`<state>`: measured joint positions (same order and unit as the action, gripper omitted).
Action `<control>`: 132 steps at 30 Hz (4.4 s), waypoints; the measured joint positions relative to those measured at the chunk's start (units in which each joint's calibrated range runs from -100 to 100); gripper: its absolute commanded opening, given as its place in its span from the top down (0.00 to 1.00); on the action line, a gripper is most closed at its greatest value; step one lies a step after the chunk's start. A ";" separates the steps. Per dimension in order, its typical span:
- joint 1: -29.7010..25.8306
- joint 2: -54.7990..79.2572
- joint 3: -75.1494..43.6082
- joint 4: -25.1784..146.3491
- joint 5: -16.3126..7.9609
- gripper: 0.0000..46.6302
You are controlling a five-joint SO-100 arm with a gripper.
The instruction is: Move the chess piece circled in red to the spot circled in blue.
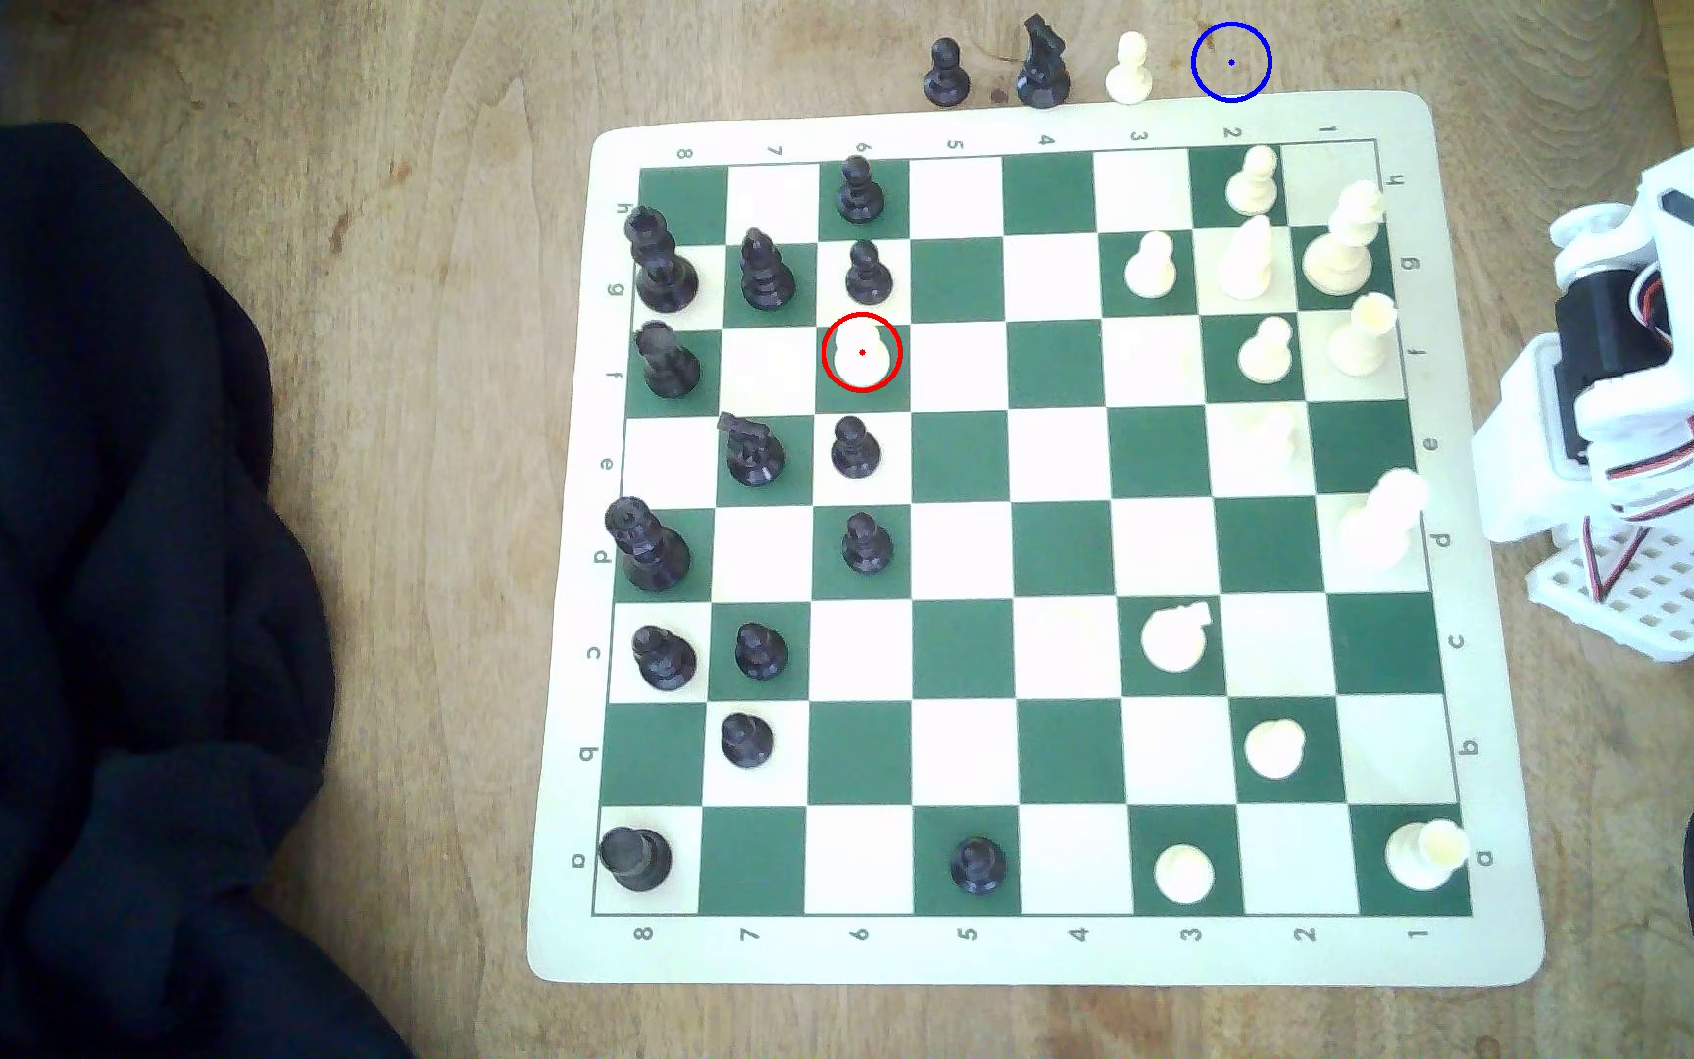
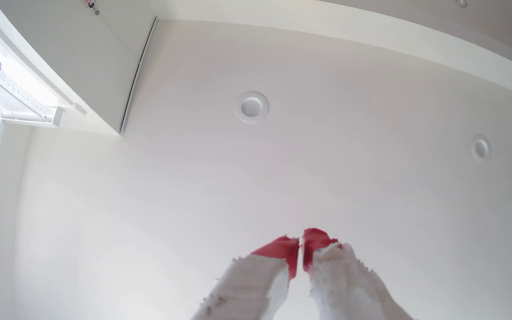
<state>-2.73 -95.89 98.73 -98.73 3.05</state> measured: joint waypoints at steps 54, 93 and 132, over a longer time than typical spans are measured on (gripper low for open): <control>9.44 24.13 -31.18 134.34 -5.71 0.99; 12.54 89.99 -77.09 146.85 -11.28 0.74; 10.62 103.23 -81.61 140.48 -12.80 0.75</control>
<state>7.89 7.33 17.13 41.75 -9.74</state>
